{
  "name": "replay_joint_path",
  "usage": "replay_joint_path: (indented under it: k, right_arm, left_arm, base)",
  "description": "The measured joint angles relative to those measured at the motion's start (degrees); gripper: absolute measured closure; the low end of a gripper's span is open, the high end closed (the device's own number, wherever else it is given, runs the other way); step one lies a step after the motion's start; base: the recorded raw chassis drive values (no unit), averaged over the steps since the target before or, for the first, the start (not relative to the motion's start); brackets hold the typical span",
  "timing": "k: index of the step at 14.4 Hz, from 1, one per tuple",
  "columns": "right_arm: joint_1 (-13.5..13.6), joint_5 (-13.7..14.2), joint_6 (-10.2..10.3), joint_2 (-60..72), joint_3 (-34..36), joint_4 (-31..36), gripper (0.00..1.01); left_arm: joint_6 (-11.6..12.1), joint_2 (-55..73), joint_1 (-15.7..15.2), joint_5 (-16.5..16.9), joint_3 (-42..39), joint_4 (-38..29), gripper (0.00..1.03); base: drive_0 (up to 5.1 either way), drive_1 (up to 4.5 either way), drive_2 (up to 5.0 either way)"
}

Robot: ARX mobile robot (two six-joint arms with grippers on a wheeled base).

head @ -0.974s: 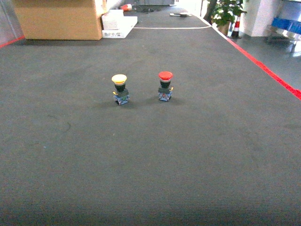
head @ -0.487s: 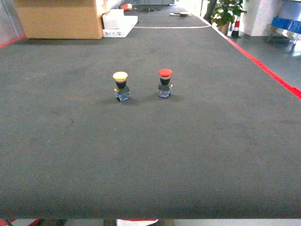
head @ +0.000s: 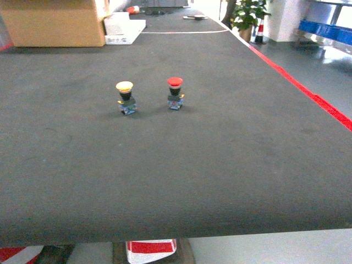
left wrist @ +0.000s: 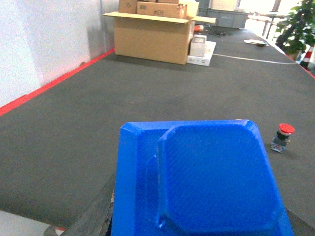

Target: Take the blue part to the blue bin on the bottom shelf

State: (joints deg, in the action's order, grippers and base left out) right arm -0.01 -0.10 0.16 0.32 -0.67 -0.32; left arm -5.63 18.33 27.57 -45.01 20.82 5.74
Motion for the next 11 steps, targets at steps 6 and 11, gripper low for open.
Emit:
replay_joint_path:
  k: [6,11]
  right_arm:
    - [0.0,0.1,0.0,0.0,0.0,0.0,0.03]
    - [0.0,0.1,0.0,0.0,0.0,0.0,0.03]
  left_arm:
    - [0.0,0.0,0.0,0.0,0.0,0.0,0.59]
    - [0.0,0.0,0.0,0.0,0.0,0.0,0.6]
  base:
    - [-1.6,-1.6,-1.6]
    - [-1.6,-1.6,-1.6]
